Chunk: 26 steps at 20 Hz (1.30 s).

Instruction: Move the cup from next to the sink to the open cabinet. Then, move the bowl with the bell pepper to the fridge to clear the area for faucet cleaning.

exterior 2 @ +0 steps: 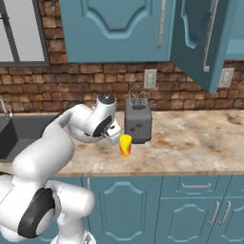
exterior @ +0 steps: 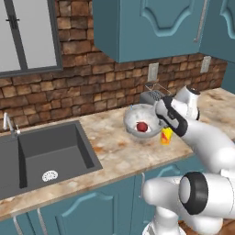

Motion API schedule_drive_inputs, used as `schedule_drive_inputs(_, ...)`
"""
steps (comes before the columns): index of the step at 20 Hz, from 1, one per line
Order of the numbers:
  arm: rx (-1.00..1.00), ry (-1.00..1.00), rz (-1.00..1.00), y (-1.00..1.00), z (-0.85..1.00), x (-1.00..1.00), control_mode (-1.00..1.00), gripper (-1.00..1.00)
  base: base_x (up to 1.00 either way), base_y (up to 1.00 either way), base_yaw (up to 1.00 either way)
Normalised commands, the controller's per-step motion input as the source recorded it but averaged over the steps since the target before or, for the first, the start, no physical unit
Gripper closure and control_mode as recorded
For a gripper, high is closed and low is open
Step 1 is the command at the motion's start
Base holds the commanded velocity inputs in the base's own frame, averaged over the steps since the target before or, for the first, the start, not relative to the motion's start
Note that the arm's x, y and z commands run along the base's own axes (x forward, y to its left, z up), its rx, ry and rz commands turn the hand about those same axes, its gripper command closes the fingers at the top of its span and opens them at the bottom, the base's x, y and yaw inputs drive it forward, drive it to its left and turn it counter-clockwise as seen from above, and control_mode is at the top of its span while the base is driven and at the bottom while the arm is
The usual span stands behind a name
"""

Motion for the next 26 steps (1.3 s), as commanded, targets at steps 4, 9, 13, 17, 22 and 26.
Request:
schedule_drive_inputs(4,0.10,-0.09,-0.37,0.01,0.91,-0.92,-1.00,1.00,0.00,0.00,0.00)
schedule_drive_inputs(9,0.00,0.00,0.00,0.00,0.00,0.00,1.00,1.00,-1.00,-0.01,-0.52)
schedule_drive_inputs(13,0.00,0.00,0.00,0.00,0.00,0.00,1.00,1.00,-0.99,0.00,-0.72)
schedule_drive_inputs(17,0.00,0.00,0.00,0.00,0.00,0.00,1.00,1.00,-0.66,-0.02,-0.84)
schedule_drive_inputs(22,0.00,0.00,0.00,0.00,0.00,0.00,1.00,1.00,-0.27,-0.15,-0.88)
schedule_drive_inputs(26,0.00,0.00,0.00,0.00,0.00,0.00,1.00,1.00,0.00,0.00,-1.00)
